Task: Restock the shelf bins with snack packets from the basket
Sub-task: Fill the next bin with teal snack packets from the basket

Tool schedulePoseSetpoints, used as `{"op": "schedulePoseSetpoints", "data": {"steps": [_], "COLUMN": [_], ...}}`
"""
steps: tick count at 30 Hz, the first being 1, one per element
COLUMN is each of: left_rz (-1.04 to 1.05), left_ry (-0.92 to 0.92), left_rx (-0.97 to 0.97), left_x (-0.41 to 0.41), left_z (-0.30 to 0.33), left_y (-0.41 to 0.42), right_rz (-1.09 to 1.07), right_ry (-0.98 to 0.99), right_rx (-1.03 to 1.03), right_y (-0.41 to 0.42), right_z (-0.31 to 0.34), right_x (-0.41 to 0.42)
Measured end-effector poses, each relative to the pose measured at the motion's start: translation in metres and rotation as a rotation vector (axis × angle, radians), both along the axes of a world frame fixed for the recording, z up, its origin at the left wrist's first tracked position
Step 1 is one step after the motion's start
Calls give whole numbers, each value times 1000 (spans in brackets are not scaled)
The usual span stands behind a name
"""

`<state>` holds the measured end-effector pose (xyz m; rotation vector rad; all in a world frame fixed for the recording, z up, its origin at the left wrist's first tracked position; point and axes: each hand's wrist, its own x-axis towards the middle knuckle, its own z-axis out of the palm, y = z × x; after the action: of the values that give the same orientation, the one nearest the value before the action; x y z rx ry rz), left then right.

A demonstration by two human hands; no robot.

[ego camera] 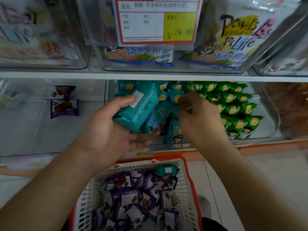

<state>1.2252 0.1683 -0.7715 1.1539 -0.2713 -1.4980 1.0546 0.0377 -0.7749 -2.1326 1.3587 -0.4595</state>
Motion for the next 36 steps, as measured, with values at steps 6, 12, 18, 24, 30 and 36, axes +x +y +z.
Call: {"op": "schedulePoseSetpoints", "data": {"steps": [6, 12, 18, 24, 30, 36], "left_rz": [-17, -106, 3, 30, 240, 241], "left_ry": [176, 482, 291, 182, -90, -181], "left_rx": [-88, -133, -118, -128, -38, -3], "left_x": [0, 7, 8, 3, 5, 5], "left_z": [-4, -12, -10, -4, -4, -8], "left_y": [1, 3, -2, -4, -7, -7], "right_rz": [-161, 4, -55, -67, 44, 114], "right_ry": [-570, -701, -706, -640, -154, -81], "right_rx": [747, 849, 656, 595, 179, -39], "right_y": [-2, -5, -8, -7, -3, -1], "right_z": [5, 6, 7, 4, -1, -11], "right_x": [6, -4, -2, 1, 4, 18]}}
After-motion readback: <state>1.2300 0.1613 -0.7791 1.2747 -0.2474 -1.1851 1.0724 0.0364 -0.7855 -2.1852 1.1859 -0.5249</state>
